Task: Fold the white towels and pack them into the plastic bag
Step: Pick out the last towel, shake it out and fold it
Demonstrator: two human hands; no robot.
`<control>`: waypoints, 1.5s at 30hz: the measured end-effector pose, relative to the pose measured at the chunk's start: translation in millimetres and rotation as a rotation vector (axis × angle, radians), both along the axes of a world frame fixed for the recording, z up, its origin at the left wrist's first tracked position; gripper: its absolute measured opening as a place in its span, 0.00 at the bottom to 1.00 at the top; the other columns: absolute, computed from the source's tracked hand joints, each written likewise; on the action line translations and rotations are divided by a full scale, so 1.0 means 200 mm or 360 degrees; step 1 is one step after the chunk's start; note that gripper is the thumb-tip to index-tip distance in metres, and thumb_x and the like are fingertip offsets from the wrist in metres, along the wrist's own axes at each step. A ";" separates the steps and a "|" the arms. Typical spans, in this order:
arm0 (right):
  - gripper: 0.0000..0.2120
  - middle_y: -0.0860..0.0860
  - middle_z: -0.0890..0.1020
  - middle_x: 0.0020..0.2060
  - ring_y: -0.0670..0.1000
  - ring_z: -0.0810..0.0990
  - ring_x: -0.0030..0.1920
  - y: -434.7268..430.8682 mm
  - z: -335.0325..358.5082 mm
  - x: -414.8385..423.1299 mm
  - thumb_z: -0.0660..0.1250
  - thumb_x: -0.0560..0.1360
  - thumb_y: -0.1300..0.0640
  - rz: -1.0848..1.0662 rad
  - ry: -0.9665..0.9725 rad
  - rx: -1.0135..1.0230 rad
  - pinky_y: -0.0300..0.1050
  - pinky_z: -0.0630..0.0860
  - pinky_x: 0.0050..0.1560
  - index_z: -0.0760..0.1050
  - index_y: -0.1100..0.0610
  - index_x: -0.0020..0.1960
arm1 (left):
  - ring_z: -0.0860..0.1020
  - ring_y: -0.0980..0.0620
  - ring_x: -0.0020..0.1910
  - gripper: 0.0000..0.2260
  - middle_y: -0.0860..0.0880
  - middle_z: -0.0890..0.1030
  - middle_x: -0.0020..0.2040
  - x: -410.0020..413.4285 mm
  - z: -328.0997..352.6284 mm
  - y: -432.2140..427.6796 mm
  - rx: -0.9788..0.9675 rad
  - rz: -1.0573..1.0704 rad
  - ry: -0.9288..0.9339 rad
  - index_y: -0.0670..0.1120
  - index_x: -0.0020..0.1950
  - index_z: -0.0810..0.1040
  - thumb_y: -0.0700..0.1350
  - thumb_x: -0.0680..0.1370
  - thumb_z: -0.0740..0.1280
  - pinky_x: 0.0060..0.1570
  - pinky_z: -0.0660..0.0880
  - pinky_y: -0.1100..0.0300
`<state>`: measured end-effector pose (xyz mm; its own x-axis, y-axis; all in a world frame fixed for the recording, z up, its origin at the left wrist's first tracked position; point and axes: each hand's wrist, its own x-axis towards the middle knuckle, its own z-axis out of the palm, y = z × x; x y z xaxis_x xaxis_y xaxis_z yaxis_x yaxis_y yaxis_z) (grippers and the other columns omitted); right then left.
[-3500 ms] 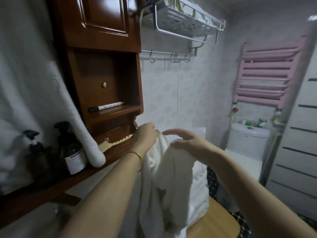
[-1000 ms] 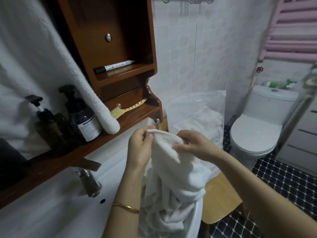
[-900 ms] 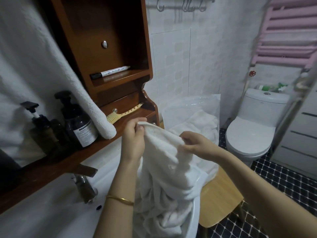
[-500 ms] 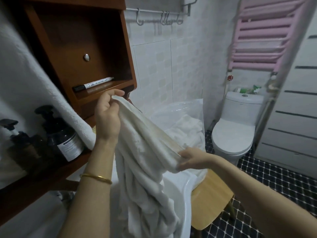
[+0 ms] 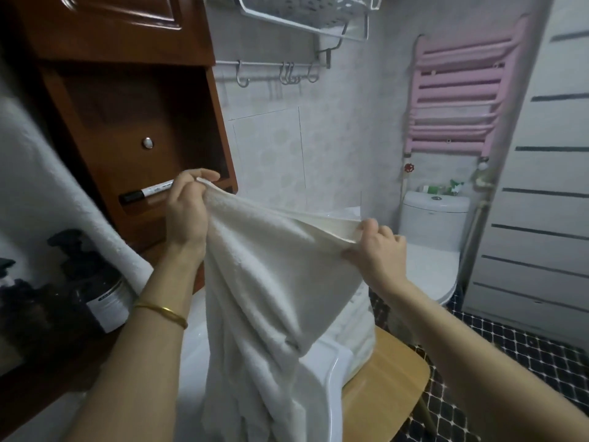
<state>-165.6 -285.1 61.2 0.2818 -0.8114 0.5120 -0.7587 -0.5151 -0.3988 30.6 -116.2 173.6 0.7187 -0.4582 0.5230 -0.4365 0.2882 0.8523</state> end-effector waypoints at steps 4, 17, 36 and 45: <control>0.31 0.58 0.82 0.50 0.58 0.74 0.56 -0.18 0.23 -0.23 0.72 0.71 0.51 -0.0379 -0.0021 -0.0039 0.53 0.65 0.52 0.61 0.59 0.67 | 0.73 0.64 0.31 0.12 0.53 0.75 0.38 -0.19 0.16 -0.18 0.0026 -0.0259 -0.0201 0.52 0.41 0.77 0.44 0.69 0.55 0.26 0.68 0.70; 0.12 0.59 0.80 0.44 0.61 0.72 0.53 -0.39 1.02 -1.47 0.56 0.70 0.71 -0.1210 -0.0155 -0.0808 0.50 0.62 0.49 0.74 0.61 0.48 | 0.67 0.56 0.37 0.22 0.50 0.69 0.42 -1.12 0.72 -0.84 0.0026 -0.0831 -0.0619 0.46 0.55 0.67 0.41 0.62 0.52 0.31 0.65 0.64; 0.26 0.61 0.74 0.51 0.61 0.74 0.50 -0.18 0.64 -2.39 0.75 0.68 0.53 -0.0603 0.0388 -0.0068 0.46 0.65 0.44 0.67 0.60 0.58 | 0.73 0.47 0.45 0.14 0.42 0.77 0.46 -1.70 -0.16 -1.42 0.0582 -0.0960 0.0084 0.38 0.56 0.79 0.29 0.77 0.57 0.38 0.70 0.59; 0.16 0.52 0.80 0.45 0.55 0.72 0.53 -0.09 0.46 -2.59 0.69 0.71 0.41 -0.0858 0.1190 -0.0062 0.47 0.62 0.48 0.81 0.53 0.48 | 0.68 0.54 0.29 0.16 0.48 0.74 0.34 -1.97 -0.13 -1.46 0.0550 -0.1093 -0.0102 0.42 0.43 0.77 0.27 0.74 0.53 0.19 0.65 0.68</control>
